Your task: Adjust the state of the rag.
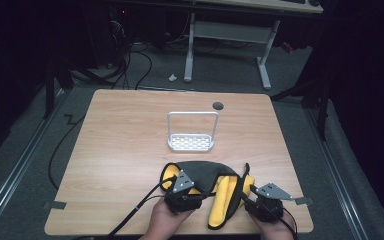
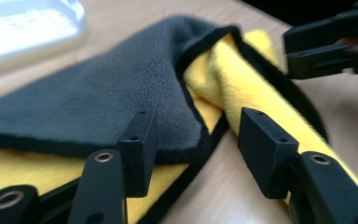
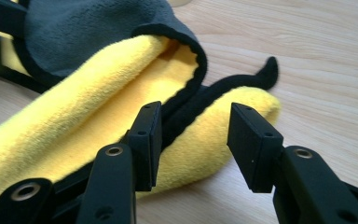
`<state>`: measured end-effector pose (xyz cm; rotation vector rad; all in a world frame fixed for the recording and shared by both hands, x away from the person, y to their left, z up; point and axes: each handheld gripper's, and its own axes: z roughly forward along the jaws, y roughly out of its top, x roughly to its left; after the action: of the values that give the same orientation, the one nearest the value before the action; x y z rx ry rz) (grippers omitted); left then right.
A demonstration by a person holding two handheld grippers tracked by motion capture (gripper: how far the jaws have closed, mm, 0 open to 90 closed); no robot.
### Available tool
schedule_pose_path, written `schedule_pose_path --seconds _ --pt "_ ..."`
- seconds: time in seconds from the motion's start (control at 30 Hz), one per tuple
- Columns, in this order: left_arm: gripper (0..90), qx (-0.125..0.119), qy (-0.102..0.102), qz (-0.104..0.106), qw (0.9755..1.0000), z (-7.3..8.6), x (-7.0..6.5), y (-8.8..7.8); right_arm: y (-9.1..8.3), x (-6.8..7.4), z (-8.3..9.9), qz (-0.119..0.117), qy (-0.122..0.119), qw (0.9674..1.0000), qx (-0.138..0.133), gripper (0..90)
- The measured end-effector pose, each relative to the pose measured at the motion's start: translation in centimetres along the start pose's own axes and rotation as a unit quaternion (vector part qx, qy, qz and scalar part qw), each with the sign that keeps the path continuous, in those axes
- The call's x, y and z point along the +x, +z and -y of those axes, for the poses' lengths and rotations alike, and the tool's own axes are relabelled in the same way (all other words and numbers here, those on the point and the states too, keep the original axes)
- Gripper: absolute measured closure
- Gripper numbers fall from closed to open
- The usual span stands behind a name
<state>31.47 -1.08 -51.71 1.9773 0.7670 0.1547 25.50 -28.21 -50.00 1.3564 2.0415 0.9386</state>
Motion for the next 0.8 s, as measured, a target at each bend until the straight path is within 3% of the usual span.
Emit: schedule_pose_path --seconds 0.1,0.2,0.33,0.4,0.63,0.8 --pt "47.4 0.034 -0.002 -0.015 0.9993 -0.2 0.0 1.6 0.3 0.4 0.0 -0.012 -0.001 0.9999 -0.002 55.7" --pt "54.4 0.062 0.018 -0.042 0.9970 -0.2 -0.1 2.5 0.5 0.9 0.1 -0.020 -0.009 0.9997 0.003 55.7" --pt "76.4 0.057 0.022 -0.051 0.9968 -0.4 0.0 2.1 0.8 1.3 0.3 -0.023 -0.016 0.9995 0.015 56.7" --pt "82.8 0.048 0.027 -0.050 0.9972 -0.5 0.1 1.5 1.0 1.4 0.5 -0.024 -0.016 0.9993 0.024 58.2" --pt "87.6 0.021 0.026 -0.045 0.9984 -1.5 0.8 -1.7 1.7 1.0 1.0 -0.022 -0.015 0.9986 0.046 60.6" --pt "87.6 0.000 0.004 -0.032 0.9995 -0.5 2.0 -7.1 2.0 0.6 1.2 -0.011 -0.007 0.9986 0.052 62.8"
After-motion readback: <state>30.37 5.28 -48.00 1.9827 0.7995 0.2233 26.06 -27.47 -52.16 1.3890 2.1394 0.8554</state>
